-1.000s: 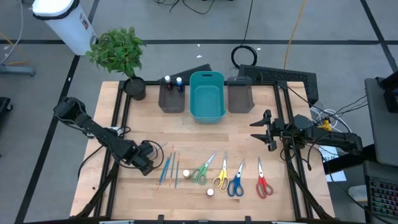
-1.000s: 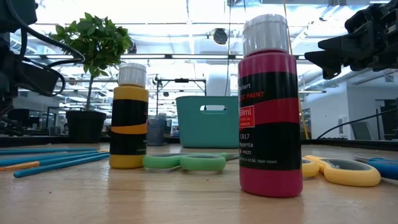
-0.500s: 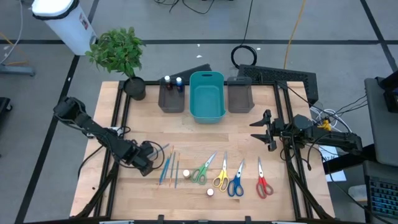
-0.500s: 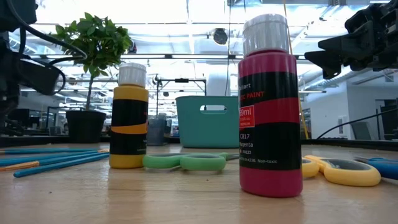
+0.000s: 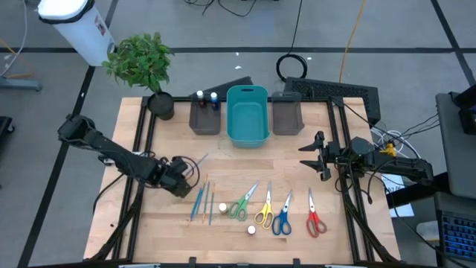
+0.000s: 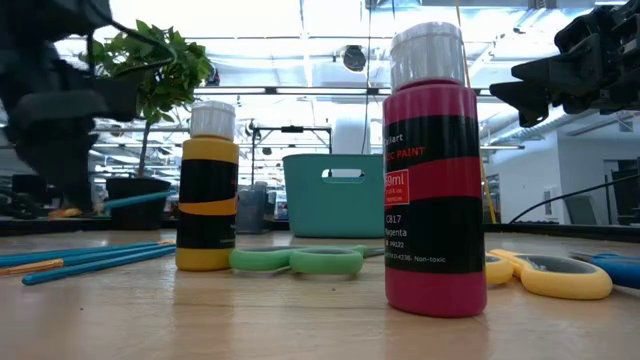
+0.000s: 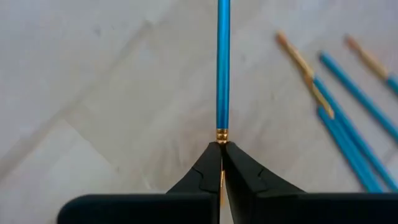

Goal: Pick & Place Paint Supplies
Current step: Put the blue paint brush into the blue bin

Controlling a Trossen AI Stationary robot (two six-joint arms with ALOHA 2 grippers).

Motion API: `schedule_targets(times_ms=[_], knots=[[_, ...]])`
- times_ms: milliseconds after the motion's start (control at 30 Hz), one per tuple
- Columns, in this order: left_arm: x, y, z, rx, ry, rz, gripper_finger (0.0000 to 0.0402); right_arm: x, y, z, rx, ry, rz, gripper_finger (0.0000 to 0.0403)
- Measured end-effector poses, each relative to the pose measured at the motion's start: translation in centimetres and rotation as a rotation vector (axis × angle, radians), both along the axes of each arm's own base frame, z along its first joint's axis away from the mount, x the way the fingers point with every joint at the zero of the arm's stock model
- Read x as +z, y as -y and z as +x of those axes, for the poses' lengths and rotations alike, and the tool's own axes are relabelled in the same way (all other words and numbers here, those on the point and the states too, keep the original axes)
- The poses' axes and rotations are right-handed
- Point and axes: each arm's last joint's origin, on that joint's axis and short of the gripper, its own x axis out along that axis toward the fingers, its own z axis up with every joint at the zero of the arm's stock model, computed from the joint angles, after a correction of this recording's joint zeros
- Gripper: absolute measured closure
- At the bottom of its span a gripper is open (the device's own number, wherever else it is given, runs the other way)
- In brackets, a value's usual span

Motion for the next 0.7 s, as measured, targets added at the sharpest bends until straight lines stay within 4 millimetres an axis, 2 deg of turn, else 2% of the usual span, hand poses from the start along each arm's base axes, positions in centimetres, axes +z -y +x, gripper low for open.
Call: schedule_targets(times_ms=[300,433,700], knots=[[2.1,-3.4,0.2,0.130,0.131,0.073,0.0397,0.0,0.0,0.0,0.000,0.000,0.000,0.0190],[2.9,-4.9,0.2,0.176,0.197,0.159,0.0394,0.0,0.0,0.0,0.000,0.000,0.000,0.0190],[4.4,-6.9,1.7,0.126,0.338,0.243,0.0393,0.0,0.0,0.0,0.000,0.000,0.000,0.0190]])
